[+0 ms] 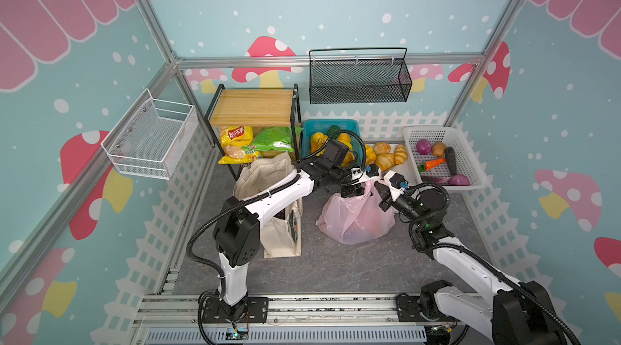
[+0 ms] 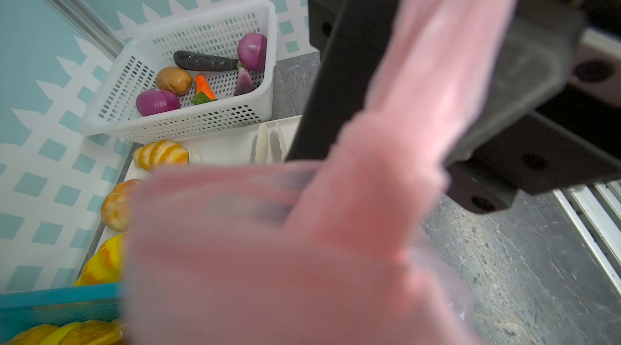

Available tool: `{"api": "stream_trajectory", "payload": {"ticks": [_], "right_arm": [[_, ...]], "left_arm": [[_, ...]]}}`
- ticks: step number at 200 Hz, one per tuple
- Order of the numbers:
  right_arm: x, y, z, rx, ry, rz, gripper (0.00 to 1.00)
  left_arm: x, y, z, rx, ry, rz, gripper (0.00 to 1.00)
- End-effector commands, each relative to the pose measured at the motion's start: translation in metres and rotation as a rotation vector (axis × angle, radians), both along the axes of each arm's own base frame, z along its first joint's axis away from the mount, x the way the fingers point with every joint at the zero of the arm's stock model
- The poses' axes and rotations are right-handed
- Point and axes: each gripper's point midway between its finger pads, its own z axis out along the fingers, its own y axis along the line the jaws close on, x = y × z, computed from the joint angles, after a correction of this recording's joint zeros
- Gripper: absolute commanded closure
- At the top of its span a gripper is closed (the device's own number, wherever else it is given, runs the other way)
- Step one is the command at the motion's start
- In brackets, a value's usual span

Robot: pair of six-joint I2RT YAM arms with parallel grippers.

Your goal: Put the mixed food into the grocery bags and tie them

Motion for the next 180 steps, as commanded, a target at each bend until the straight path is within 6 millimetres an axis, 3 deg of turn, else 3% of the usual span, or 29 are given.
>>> {"api": "stream_trajectory", "payload": {"ticks": [1,85,122,180], "right_arm": [[0.001,-0.001,0.015,0.006,-0.056,-0.007,1.0],[0.003,-0.001,0.013,0.001,-0.051,-0.008,1.0],[0.003,-0.001,0.014,-0.001,-0.053,-0.008,1.0],[0.004,-0.001,0.014,-0.009,-0.053,-0.015,1.0]], "left_arm": [[-0.011,-0.005,0.019,-0.073,0.006,-0.019,0.48],[-0.008,0.004,0.041,-0.162,0.022,0.038,0.46],[-0.009,0.004,0.042,-0.176,0.033,0.042,0.47],[-0.003,0.008,0.045,-0.186,0.051,0.074,0.64]]}}
